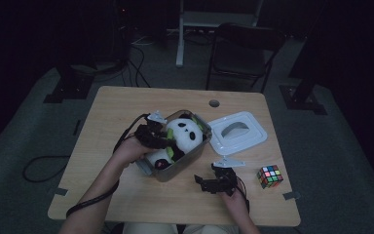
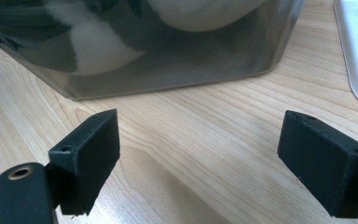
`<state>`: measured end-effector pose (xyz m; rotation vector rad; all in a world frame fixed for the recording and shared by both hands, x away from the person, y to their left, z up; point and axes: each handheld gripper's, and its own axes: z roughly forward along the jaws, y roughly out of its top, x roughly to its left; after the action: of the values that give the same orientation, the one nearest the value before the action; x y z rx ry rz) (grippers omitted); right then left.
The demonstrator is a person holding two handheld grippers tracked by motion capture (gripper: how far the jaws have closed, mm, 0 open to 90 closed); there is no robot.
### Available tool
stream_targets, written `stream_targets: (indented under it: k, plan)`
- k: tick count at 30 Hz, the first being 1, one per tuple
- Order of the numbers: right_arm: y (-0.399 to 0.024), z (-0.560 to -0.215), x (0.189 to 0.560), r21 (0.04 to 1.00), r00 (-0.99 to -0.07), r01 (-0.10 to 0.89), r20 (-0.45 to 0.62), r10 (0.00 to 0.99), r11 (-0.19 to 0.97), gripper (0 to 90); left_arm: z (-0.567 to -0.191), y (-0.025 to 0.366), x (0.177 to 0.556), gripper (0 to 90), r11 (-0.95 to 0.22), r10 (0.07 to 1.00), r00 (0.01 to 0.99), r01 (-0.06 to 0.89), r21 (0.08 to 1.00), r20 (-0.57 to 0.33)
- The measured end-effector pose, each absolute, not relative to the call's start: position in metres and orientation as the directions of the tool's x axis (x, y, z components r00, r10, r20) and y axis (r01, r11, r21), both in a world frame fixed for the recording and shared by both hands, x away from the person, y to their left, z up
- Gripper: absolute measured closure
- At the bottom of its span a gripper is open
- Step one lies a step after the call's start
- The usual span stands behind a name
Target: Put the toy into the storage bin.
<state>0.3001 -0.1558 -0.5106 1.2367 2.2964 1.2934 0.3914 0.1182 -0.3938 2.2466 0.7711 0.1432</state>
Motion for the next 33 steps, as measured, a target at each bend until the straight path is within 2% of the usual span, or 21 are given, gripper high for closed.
stream_targets:
  k: [3, 6, 16, 20, 22, 23, 25, 27, 31, 32, 33]
  plan:
    - [-0.156, -0.51, 0.3, 0.789, -0.619, 0.56, 0.195, 0.761, 0.253, 12.5, -0.392, 0.12, 0.391, 44.5, -0.528, 0.558, 0.817, 0.486, 0.697, -0.146]
    - [-0.157, -0.508, 0.3, 0.792, -0.616, 0.559, 0.197, 0.762, 0.247, 12.5, -0.385, 0.127, 0.39, 41.2, -0.504, 0.558, 0.817, 0.475, 0.721, -0.148]
    - [-0.161, -0.507, 0.302, 0.792, -0.609, 0.559, 0.192, 0.769, 0.245, 12.5, -0.365, 0.154, 0.393, 40.7, -0.439, 0.607, 0.786, 0.451, 0.777, -0.114]
    - [-0.162, -0.508, 0.302, 0.788, -0.607, 0.564, 0.195, 0.771, 0.245, 12.5, -0.358, 0.162, 0.396, 27.9, -0.436, 0.625, 0.776, 0.433, 0.788, -0.081]
    - [-0.162, -0.508, 0.302, 0.788, -0.607, 0.564, 0.193, 0.771, 0.247, 12.5, -0.357, 0.167, 0.398, 25.0, -0.41, 0.634, 0.768, 0.434, 0.802, -0.091]
    - [-0.162, -0.508, 0.302, 0.788, -0.607, 0.564, 0.193, 0.771, 0.247, 12.5, -0.356, 0.17, 0.4, 18.9, -0.396, 0.647, 0.757, 0.436, 0.808, -0.091]
    - [-0.162, -0.508, 0.302, 0.786, -0.608, 0.565, 0.192, 0.771, 0.25, 12.5, -0.358, 0.176, 0.404, 16.5, -0.377, 0.67, 0.737, 0.438, 0.816, -0.085]
    - [-0.161, -0.508, 0.302, 0.785, -0.609, 0.565, 0.189, 0.77, 0.254, 12.5, -0.36, 0.178, 0.406, 9.8, -0.359, 0.684, 0.723, 0.445, 0.821, -0.093]
    - [-0.161, -0.508, 0.302, 0.785, -0.611, 0.564, 0.189, 0.769, 0.255, 12.5, -0.37, 0.19, 0.413, 8.5, -0.317, 0.739, 0.667, 0.465, 0.827, -0.092]
    - [-0.161, -0.509, 0.302, 0.785, -0.611, 0.564, 0.19, 0.768, 0.255, 12.5, -0.372, 0.192, 0.415, 1.8, -0.308, 0.747, 0.657, 0.478, 0.823, -0.101]
    - [-0.161, -0.509, 0.302, 0.784, -0.612, 0.565, 0.191, 0.768, 0.255, 12.5, -0.376, 0.195, 0.417, 0.4, -0.3, 0.766, 0.634, 0.498, 0.814, -0.106]
